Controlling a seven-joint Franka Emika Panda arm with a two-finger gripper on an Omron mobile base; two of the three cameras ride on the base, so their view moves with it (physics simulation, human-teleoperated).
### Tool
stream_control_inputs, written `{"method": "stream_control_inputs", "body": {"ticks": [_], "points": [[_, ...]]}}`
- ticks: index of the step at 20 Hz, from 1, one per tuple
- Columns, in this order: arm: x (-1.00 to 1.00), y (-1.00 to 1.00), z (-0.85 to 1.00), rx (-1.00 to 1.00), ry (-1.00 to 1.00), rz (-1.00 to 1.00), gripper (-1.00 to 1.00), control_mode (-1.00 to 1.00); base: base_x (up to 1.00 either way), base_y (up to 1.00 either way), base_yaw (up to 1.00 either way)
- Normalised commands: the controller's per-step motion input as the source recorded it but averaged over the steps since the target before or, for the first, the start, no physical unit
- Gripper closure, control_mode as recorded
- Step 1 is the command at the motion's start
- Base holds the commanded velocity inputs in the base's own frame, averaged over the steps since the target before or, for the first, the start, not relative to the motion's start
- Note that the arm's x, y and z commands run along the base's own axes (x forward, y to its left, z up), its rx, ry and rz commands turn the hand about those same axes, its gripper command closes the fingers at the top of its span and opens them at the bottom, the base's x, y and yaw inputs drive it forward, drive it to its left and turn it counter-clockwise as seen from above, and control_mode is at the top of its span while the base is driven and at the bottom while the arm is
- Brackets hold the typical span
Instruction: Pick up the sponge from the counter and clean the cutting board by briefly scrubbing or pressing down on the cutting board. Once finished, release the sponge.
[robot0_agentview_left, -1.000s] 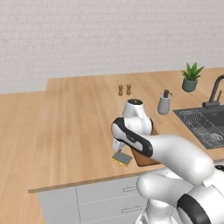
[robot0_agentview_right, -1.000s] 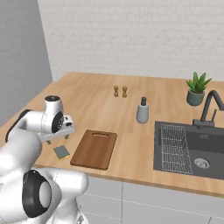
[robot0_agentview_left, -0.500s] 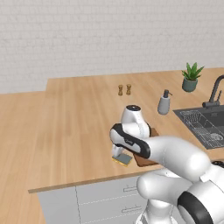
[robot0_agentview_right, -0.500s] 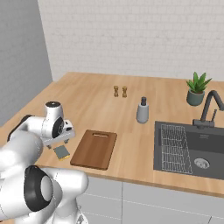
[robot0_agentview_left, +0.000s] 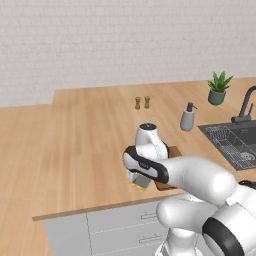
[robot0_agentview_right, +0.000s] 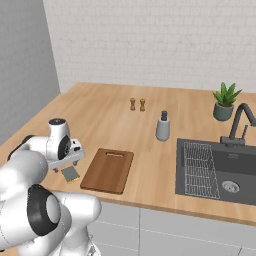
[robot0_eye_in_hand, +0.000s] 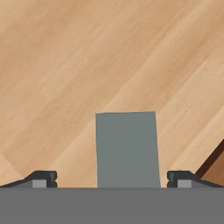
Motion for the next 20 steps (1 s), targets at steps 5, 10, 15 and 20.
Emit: {"method": "stream_control_inputs", "body": {"ticks": [5, 10, 15, 20], "points": [[0.07, 0.0, -0.11, 0.0, 0.01, 0.0, -1.0, -1.0, 0.0, 0.0, 0.0], [0.07, 0.0, -0.12, 0.0, 0.01, 0.0, -1.0, -1.0, 0.0, 0.0, 0.0], [0.1, 0.0, -0.14, 0.0, 0.01, 0.0, -1.0, -1.0, 0.0, 0.0, 0.0], [0.13, 0.0, -0.19, 0.0, 0.01, 0.0, -1.0, -1.0, 0.0, 0.0, 0.0]]}}
